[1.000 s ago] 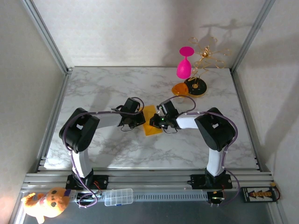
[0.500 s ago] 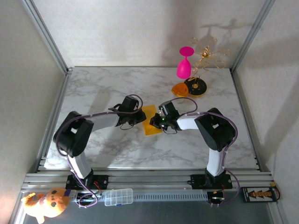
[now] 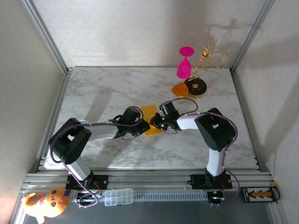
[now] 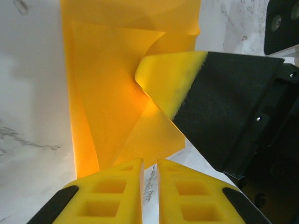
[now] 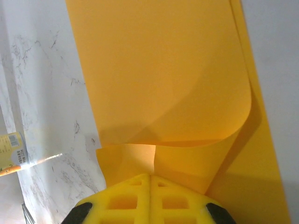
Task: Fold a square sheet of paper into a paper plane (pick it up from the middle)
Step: Fold the triangle a second time at the center of the table.
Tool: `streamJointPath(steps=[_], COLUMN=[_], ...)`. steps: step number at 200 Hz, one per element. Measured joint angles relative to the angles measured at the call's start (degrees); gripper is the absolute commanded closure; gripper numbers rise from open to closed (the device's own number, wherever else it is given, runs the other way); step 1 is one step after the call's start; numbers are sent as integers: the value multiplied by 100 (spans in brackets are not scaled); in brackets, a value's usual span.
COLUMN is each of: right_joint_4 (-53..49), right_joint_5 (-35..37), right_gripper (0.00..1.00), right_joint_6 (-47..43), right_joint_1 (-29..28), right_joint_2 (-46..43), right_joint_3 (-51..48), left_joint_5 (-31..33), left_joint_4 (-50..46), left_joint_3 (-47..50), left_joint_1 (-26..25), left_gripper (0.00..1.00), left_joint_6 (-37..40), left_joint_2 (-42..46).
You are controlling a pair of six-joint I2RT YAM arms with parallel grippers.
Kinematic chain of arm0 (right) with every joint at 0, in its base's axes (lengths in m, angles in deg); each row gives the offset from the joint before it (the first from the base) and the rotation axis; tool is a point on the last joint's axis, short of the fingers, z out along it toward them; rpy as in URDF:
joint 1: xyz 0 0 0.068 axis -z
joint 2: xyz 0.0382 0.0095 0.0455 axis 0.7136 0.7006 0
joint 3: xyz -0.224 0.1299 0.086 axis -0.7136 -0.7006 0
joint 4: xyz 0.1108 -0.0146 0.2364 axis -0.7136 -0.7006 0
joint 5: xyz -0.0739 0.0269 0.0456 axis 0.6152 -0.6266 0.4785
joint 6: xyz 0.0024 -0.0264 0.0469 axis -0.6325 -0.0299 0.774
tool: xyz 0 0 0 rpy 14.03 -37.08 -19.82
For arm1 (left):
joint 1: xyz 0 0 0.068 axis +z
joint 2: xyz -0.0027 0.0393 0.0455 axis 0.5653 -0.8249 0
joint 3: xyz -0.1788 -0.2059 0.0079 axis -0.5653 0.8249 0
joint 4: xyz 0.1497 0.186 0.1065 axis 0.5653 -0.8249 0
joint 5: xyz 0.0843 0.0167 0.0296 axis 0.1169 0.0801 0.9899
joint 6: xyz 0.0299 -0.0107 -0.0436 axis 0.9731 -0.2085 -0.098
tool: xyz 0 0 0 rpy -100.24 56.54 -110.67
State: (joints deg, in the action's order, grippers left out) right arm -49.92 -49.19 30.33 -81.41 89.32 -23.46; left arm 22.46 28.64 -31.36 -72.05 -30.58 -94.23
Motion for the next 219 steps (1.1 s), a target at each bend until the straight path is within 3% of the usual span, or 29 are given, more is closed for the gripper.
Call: streamJointPath(steps=[219], right_joint_4=[-9], right_joint_5=[-9], right_gripper=[100], right_joint_6=[87], right_joint_1=[0], right_joint_2=[15], right_joint_3=[13], left_joint_5=[365], left_joint_4=[-262], left_joint_3=[-140], left_joint_1=[-55], left_gripper=[90], left_joint_6=[-50], left_joint_2=[-334])
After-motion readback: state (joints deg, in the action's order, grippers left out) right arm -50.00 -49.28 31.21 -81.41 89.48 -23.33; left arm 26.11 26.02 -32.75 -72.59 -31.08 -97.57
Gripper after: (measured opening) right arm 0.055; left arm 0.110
